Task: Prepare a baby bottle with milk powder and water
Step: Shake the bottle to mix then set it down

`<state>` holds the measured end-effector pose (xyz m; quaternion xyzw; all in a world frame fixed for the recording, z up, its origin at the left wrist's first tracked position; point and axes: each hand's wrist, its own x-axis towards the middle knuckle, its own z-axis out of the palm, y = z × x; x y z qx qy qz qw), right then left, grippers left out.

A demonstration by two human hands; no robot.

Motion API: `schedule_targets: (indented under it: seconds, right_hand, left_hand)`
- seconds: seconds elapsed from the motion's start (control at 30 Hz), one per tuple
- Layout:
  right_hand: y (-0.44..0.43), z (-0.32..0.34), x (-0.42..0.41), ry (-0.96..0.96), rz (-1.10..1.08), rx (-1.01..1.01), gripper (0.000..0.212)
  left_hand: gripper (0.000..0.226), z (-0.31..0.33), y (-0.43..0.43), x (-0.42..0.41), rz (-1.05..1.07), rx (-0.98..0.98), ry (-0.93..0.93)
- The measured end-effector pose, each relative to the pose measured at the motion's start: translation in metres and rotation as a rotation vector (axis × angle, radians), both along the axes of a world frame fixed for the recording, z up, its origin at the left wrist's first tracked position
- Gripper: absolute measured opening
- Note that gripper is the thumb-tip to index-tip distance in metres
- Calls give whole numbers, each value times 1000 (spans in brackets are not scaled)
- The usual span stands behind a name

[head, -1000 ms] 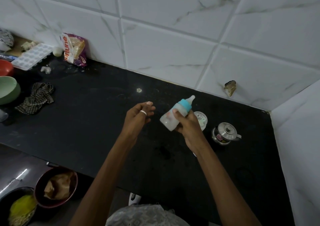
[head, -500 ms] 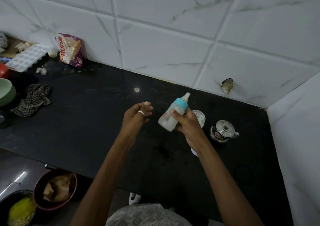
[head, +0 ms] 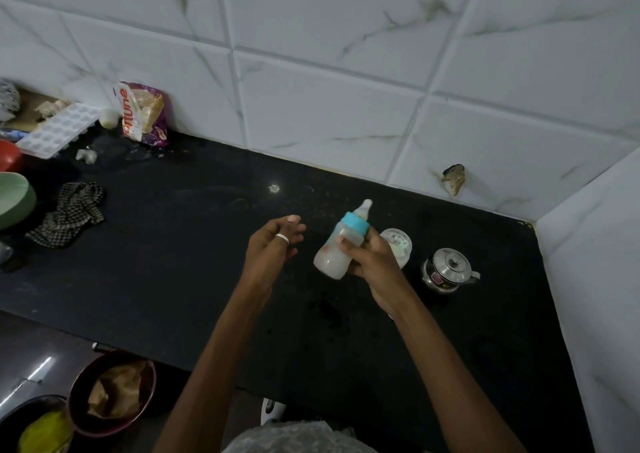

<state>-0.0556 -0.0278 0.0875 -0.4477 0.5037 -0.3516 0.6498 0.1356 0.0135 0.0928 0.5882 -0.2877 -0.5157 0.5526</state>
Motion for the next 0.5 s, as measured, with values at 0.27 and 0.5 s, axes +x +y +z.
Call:
schedule_targets:
  seconds: [0.27,0.5]
  right_hand:
    - [-2,4,0,55,64,-12,44]
    - [-3,2,3,58,106,-16,44]
  left_hand:
    - [23,0,0,-3,-11,-10,-11]
    - [19,-3,-2,-2,2,-6,-1]
